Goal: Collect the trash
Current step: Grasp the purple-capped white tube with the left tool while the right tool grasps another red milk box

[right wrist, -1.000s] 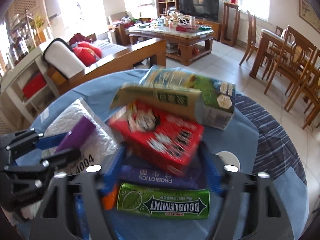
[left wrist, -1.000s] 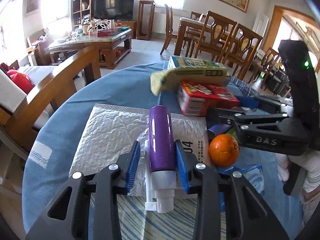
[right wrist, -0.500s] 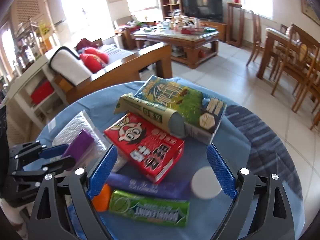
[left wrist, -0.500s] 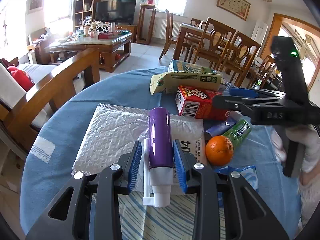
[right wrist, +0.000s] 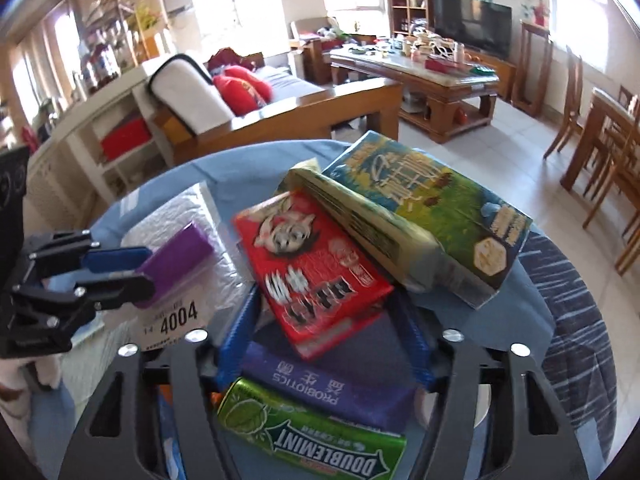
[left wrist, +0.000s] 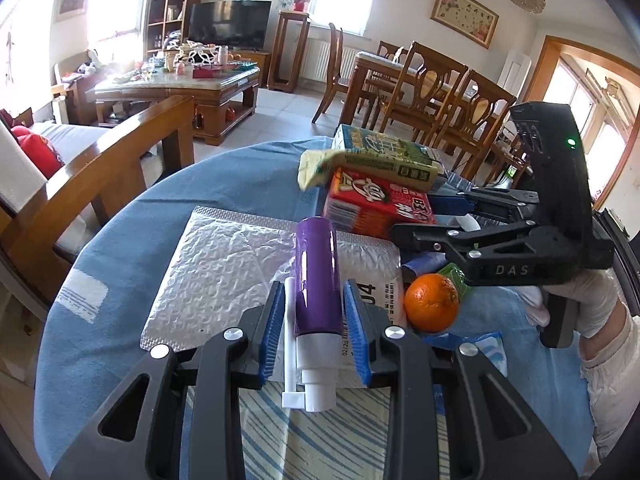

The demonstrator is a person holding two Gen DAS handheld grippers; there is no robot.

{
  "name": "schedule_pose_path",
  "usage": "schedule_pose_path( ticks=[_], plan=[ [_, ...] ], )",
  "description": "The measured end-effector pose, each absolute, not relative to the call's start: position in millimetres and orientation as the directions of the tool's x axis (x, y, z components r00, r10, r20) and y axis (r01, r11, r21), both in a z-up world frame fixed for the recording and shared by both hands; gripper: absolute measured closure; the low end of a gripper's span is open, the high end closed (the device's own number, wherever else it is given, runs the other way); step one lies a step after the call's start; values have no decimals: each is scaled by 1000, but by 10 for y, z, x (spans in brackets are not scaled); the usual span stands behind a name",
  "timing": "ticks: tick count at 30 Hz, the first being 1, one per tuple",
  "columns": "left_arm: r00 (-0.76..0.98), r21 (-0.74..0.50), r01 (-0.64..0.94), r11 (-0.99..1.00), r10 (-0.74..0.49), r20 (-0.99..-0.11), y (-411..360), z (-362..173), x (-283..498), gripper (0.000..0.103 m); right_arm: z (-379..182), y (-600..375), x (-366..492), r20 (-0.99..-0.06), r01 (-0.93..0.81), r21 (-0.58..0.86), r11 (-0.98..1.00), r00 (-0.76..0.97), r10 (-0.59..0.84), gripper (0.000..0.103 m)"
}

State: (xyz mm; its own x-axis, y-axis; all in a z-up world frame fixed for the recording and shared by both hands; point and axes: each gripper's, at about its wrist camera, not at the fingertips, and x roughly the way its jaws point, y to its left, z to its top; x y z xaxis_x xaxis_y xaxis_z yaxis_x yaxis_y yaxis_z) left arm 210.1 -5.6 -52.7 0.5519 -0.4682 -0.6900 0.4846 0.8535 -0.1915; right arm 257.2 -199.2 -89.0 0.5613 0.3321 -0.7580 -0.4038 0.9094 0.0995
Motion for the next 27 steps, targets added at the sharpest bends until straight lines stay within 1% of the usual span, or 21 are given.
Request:
schedule_pose_path(
  ticks=[2, 3, 4, 5, 6, 8, 13, 14, 15, 20, 22, 24, 27],
  plan=[
    [545, -192, 479, 857, -462, -700, -49, -546, 2119, 72, -891, -1953, 2561, -759, -414, 101, 905, 556, 339, 42],
    [543, -188, 476, 859, -455, -706, -61, -545, 2125, 72, -888, -1945, 2561, -761, -412, 94, 906, 557, 332, 39],
    [542, -182, 473, 862, -447, -711, -73, -550, 2133, 72, -891, -1924, 2574, -760, -412, 88, 907, 560, 329, 36],
    [541, -175, 472, 864, -441, -716, -97, -547, 2140, 72, -890, -1916, 2586, -759, -412, 75, 908, 567, 320, 30],
    [541, -171, 472, 865, -437, -719, -118, -542, 2145, 72, -892, -1887, 2614, -760, -412, 67, 909, 569, 314, 27],
    [538, -168, 474, 865, -435, -722, -121, -549, 2138, 72, -894, -1863, 2665, -759, -415, 65, 907, 570, 315, 26],
    [524, -188, 471, 862, -445, -726, -108, -565, 2158, 72, -903, -1829, 2793, -756, -429, 115, 896, 548, 359, 26],
    [522, -192, 471, 861, -447, -727, -100, -568, 2165, 72, -909, -1818, 2803, -759, -433, 123, 893, 539, 366, 31],
    [518, -199, 470, 860, -451, -727, -89, -573, 2174, 72, -911, -1799, 2808, -759, -437, 125, 891, 536, 369, 41],
    [512, -220, 468, 856, -466, -722, -64, -580, 2183, 72, -879, -1801, 2713, -750, -434, 134, 891, 543, 377, 48],
    [516, -223, 472, 853, -473, -714, -57, -566, 2162, 72, -820, -1806, 2641, -736, -439, 151, 886, 548, 398, 49],
    [526, -226, 475, 850, -481, -702, -37, -550, 2147, 73, -707, -1829, 2550, -710, -443, 168, 881, 565, 420, 50],
    [528, -232, 477, 848, -488, -695, -9, -556, 2155, 73, -488, -1888, 2328, -641, -447, 222, 867, 603, 475, 51]
  ],
)
